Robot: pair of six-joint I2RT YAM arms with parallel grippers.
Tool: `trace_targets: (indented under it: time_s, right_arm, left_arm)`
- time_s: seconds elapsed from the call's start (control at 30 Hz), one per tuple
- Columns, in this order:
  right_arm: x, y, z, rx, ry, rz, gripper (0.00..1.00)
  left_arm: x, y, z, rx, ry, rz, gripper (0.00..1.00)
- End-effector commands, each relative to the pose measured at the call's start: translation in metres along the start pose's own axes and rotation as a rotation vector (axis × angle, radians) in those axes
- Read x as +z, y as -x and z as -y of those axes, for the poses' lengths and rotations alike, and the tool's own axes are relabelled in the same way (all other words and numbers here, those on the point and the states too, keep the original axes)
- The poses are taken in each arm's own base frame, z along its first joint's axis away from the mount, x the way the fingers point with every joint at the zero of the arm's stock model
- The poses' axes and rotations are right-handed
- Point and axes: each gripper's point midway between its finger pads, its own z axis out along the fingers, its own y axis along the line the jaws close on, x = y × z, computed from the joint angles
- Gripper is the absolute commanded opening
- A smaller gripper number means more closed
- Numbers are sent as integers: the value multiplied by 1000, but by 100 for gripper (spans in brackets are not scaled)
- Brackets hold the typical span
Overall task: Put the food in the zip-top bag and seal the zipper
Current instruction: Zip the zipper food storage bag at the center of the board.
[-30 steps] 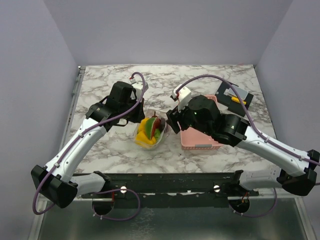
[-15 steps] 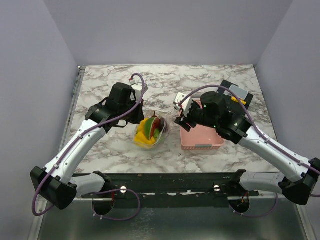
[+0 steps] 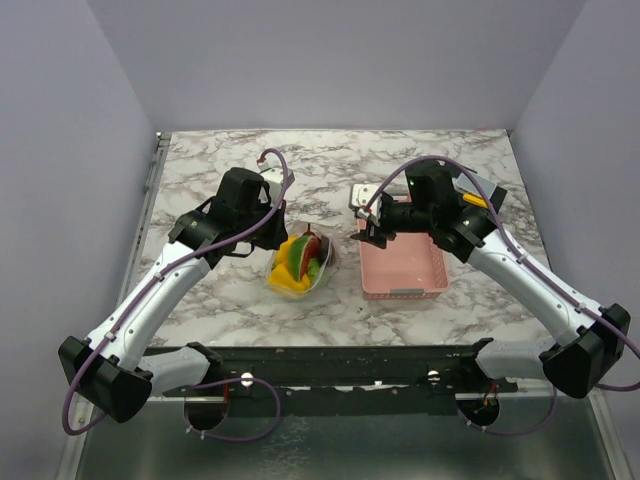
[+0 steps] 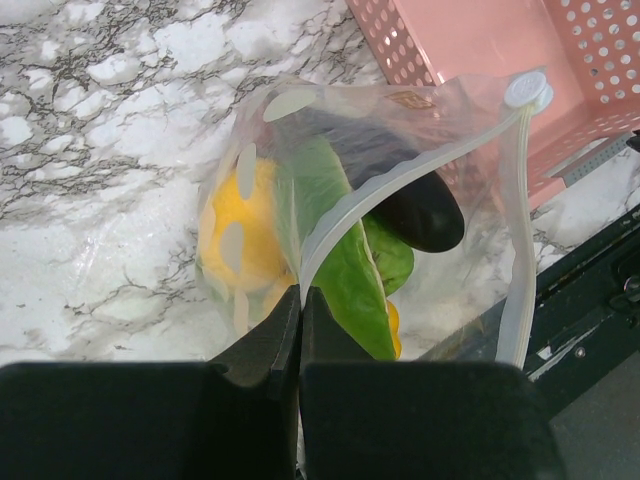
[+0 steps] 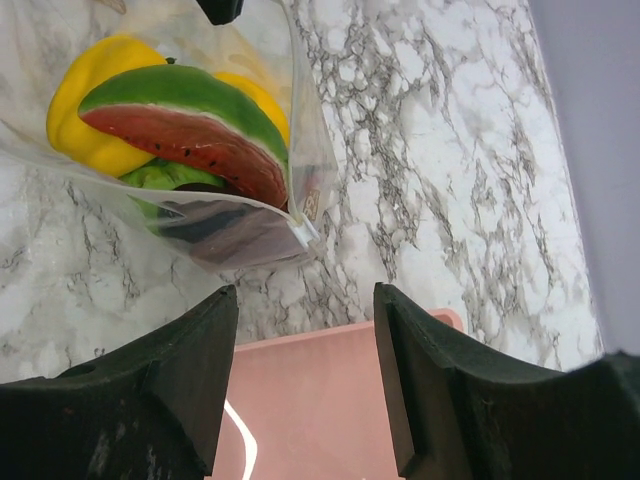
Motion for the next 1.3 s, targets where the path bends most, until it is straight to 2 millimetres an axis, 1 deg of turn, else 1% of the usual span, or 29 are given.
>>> trace_targets:
  time_s: [0.0, 0.2, 0.4, 0.57, 0.77, 0.83, 0.9, 0.97, 1.07, 1.1, 1.17, 1.27]
  right_arm:
    - [7, 11, -7, -65, 123, 68, 60]
    - [23, 7, -2, -80, 163, 83, 59]
    - [33, 4, 3, -87, 164, 85, 58]
    - [42, 3, 3, -79, 185, 99, 54]
    - [46, -3, 2, -71, 189, 90, 49]
    - [46, -4, 1, -66, 191, 92, 45]
    - [45, -3, -1, -62, 189, 99, 38]
    - [44, -3, -2, -62, 184, 99, 26]
    - [41, -4, -4, -58, 184, 95, 3]
    - [39, -3, -6, -57, 187, 96, 1]
    - [35, -1, -7, -53, 187, 101, 1]
    - [26, 10, -8, -43, 177, 123, 1]
  left_arm:
    - [-3, 4, 4, 21, -17, 27, 0]
    - [-1, 3, 3, 25, -15, 21, 0]
    - [0, 3, 3, 26, -15, 17, 0]
    - [1, 2, 2, 26, -10, 13, 0]
    - [3, 2, 1, 25, -8, 8, 0]
    - [3, 1, 1, 26, -8, 4, 0]
    - [4, -1, 1, 26, -8, 2, 0]
    - [4, -2, 1, 26, -12, -2, 0]
    - [2, 0, 2, 26, -16, 7, 0]
    - [1, 1, 3, 27, -17, 9, 0]
    - [-3, 4, 4, 27, -19, 17, 0]
    - [-10, 11, 4, 29, -4, 33, 0]
